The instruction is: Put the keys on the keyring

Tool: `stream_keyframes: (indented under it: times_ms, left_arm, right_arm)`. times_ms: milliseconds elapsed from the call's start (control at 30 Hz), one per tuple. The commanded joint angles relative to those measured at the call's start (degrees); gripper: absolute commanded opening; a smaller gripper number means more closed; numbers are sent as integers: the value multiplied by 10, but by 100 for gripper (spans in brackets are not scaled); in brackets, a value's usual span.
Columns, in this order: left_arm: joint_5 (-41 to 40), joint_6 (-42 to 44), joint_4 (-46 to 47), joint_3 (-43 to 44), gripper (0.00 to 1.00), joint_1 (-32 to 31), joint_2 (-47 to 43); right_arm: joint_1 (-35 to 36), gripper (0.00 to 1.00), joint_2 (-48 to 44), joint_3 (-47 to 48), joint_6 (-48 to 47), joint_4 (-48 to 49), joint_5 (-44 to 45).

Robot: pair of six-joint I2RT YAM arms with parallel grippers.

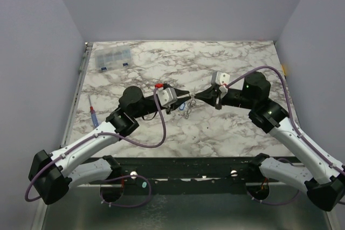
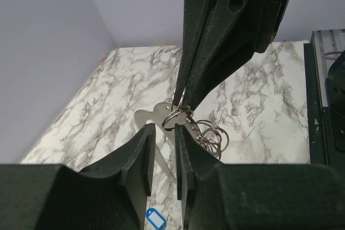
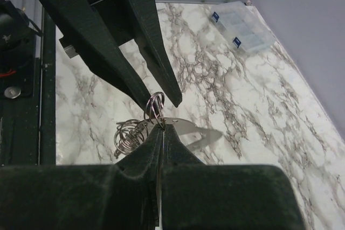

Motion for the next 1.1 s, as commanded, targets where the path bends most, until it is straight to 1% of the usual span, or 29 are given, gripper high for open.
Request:
stream_keyframes:
  times_ms: [0, 33, 67, 300, 500, 633, 800, 867, 933, 967, 1000, 1033, 1067]
  left_arm:
    - [22, -2, 4, 23, 14, -3, 15]
    - [23, -2, 5, 24, 4, -3, 17]
    - [23, -1, 4, 25, 0, -3, 18]
    - [25, 21, 11, 7, 0, -4, -13]
    - [2, 10, 35, -11, 0, -4, -43]
    - [-6, -2, 35, -26, 0, -4, -63]
    - [-8, -18, 38, -39, 0, -4, -71]
    - [-18, -20, 38, -41, 0, -4, -72]
    - [-53, -31, 38, -45, 0, -4, -75]
    - [-75, -40, 37, -51, 9, -4, -79]
    - [-98, -51, 36, -60, 24, -4, -84]
    - [-121, -66, 35, -71, 40, -4, -90]
    - [-138, -78, 32, -84, 51, -4, -98]
  right_arm:
    - [2, 1, -15, 6, -7, -4, -7]
    - [2, 1, -15, 5, -8, -4, -6]
    - [3, 1, -15, 4, -8, -5, -3]
    - [3, 0, 2, 19, 1, -29, 51]
    - [3, 1, 1, 16, 0, -46, 68]
    - [3, 1, -3, 18, 1, -53, 78]
    - [3, 1, 5, 31, 0, -57, 58]
    - [3, 1, 8, 33, 4, -52, 55]
    - [3, 1, 8, 33, 24, -43, 88]
    - [3, 1, 7, 24, 59, -31, 122]
    - [2, 6, 6, 12, 94, -18, 163]
    - [3, 19, 8, 0, 137, -11, 203]
    - [2, 31, 12, -8, 180, -15, 242]
